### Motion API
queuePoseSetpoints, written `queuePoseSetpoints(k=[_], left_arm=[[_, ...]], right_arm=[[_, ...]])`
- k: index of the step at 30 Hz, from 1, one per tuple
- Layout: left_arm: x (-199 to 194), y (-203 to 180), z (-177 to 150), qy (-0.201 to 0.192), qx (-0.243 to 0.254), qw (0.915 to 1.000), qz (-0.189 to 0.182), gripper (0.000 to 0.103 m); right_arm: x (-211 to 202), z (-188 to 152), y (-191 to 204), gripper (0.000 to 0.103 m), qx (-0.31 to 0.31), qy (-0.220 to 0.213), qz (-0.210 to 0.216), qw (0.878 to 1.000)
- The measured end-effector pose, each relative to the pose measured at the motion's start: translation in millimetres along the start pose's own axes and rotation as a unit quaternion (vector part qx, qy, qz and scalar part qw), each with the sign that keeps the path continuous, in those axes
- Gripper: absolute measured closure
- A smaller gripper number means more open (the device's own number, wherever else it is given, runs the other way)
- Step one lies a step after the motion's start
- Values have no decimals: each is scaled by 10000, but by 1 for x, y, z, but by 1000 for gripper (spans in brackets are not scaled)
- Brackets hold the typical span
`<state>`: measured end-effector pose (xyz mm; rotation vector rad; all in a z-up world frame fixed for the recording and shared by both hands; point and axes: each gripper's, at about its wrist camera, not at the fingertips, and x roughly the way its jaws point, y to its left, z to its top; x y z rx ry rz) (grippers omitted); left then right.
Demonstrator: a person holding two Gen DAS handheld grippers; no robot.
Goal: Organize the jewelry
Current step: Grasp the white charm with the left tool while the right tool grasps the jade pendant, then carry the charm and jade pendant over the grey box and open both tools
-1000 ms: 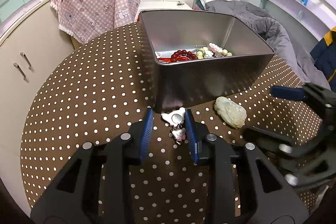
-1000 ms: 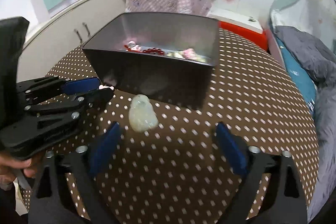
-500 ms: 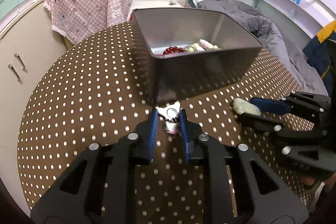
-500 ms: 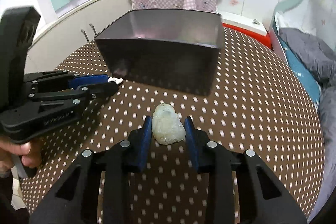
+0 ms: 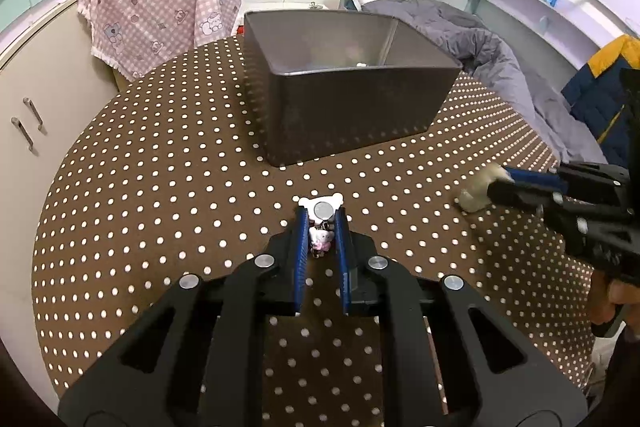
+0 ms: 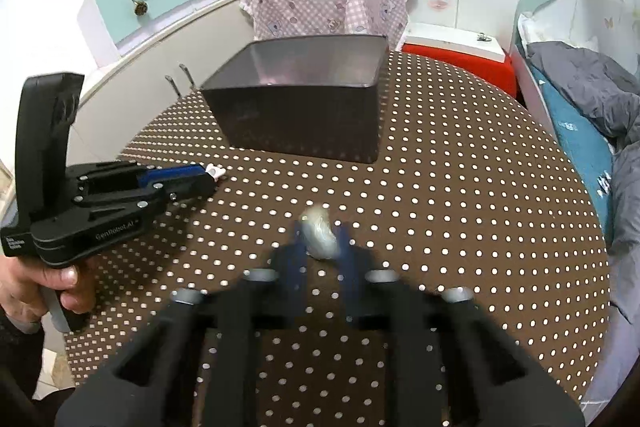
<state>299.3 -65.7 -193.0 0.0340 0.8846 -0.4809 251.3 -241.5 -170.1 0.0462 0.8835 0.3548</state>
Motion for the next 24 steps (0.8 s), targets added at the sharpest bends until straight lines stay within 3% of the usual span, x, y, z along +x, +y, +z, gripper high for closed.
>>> queuePoseSetpoints(k=[12,17,24], left_arm=[[-17,3,-5,-116,0,9999,36,90],[-21,3,-7,-143,-52,9999,11,90],[-33,8,-3,-271,-67,9996,55,90]], right_arm=[[16,-3,1,88,-49,309,-79,9995],[20,-2,2,94,24,179,-28,9998],[9,5,2,96,-103,115,-72,9999]])
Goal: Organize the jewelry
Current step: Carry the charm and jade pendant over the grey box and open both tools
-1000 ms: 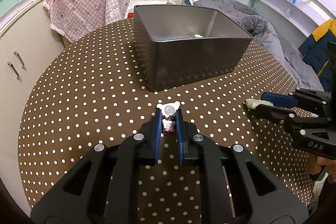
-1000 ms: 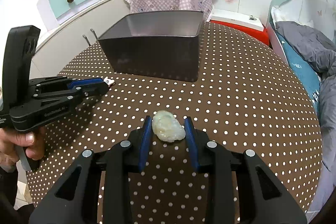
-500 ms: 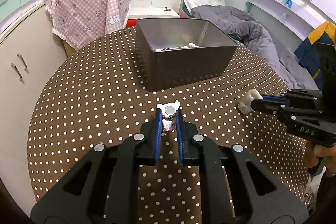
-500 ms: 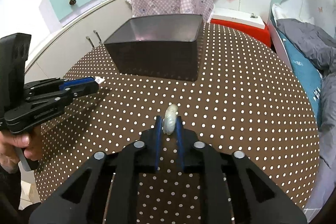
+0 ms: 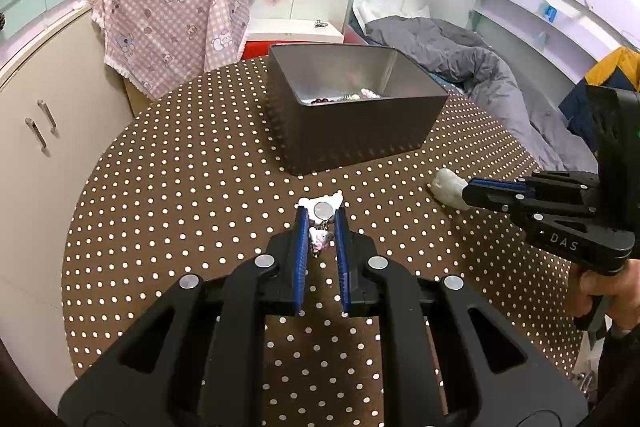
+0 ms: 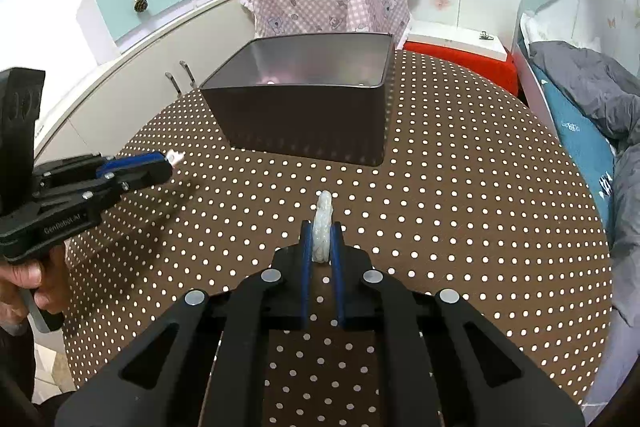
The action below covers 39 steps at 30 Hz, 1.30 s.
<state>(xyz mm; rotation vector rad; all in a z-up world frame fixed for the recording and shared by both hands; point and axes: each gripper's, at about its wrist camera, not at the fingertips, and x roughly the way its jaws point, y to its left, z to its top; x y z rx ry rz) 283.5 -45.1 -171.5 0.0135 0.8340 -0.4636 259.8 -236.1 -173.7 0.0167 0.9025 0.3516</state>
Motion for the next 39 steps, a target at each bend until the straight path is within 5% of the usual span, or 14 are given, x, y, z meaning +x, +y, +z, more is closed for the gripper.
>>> queuePoseSetpoints(k=[7,12,26,39], left_arm=[[3,-6,-3,57,38,10000,-29,90],[4,-8,-4,65,44,10000,-29,90],[5,-5,-5,68,-13,10000,-28,90],[-28,6,30,-430,47,9991,8,90]], right_arm=[[18,1,-3,87,17,202,-69,9998],[25,8,2,94,-132,205,-3,9997],[38,15,24,95,-415,205,113,9989],[-37,48,18,95,-243,-582,562,9964]])
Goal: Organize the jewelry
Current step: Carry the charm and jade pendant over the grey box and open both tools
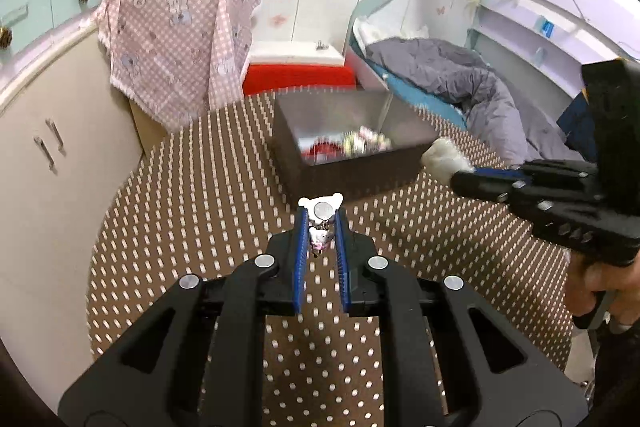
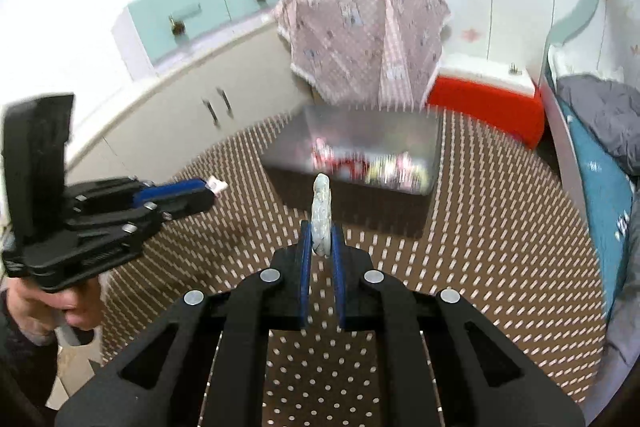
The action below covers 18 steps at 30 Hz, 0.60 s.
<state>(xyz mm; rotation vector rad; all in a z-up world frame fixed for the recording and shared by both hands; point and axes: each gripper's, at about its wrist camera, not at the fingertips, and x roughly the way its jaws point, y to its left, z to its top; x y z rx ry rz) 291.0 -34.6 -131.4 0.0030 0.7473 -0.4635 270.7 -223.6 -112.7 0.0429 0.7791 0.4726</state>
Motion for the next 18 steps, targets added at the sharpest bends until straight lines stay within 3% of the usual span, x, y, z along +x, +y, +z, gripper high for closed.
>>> queuePoseSetpoints(k=[8,14,18], left_arm=[[-10,-13,65,-501,239,9985,5,90],[8,-19,99,-486,194,9985,-130,90],[27,-14,109,-293,38,9996,-36,86]], right_arm=[[-35,69,-12,95,-135,-578,-134,9981],[-12,100,-29,95,-6,-421,-152,9990],[9,102,-46,92,329,-213,-137,9991]])
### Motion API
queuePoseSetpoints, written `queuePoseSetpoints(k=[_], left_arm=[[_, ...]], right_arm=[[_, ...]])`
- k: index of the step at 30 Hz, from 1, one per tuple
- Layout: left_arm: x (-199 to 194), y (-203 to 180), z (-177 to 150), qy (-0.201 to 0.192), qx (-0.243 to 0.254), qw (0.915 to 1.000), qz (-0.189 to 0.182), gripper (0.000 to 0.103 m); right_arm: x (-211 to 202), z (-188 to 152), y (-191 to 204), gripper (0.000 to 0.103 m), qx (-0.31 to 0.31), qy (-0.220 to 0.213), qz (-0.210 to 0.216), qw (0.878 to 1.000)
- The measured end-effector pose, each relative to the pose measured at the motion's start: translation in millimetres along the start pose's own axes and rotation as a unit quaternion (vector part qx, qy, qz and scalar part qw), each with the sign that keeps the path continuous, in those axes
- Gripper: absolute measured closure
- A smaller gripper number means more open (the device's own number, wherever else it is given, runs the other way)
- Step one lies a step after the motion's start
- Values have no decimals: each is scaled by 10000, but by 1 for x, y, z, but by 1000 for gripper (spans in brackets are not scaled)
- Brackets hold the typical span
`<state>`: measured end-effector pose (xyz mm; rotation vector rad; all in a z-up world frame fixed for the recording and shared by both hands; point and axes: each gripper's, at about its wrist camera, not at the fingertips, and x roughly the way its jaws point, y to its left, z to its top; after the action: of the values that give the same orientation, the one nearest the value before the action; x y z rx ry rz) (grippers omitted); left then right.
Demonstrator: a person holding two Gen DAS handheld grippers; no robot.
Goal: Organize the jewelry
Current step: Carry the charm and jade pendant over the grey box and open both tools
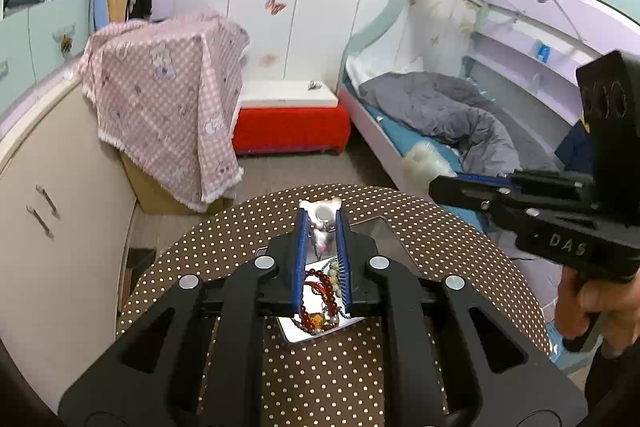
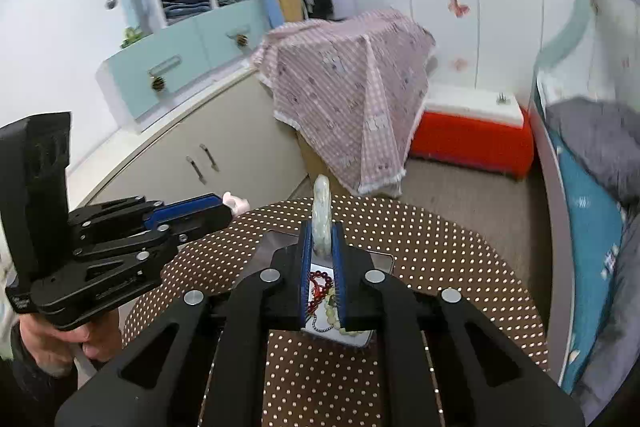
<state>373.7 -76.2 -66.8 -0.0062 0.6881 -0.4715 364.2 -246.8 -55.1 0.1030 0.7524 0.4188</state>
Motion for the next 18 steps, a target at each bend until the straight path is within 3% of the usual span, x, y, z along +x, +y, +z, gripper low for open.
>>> queuePoseSetpoints(k=[2,3,5,7,12,18], left_arm=[[5,3,0,89,-77,9998,137,39],[0,4,-1,-60,-129,9995,282,6],[-13,6,-4,-413,-156,9982,416,6],[-19,9,-6,-413,-174,9976,535,6],[-40,11,-7,-546,-196,9929,1036,6],[-82,1,-6,-899,-181,9881,1231,6]], right_arm=[[6,0,-7,74,168,86,9,9998],[7,-2,-11,65,281,38,-13,9996],[3,-4,-14,19,405,-97,-23,9991],[-5,-6,-14,10,462,-267,-77,9985],[-26,-5,-12,8,593,-567,-230,9964],[-55,-2,5,8,493,-812,-291,9951]])
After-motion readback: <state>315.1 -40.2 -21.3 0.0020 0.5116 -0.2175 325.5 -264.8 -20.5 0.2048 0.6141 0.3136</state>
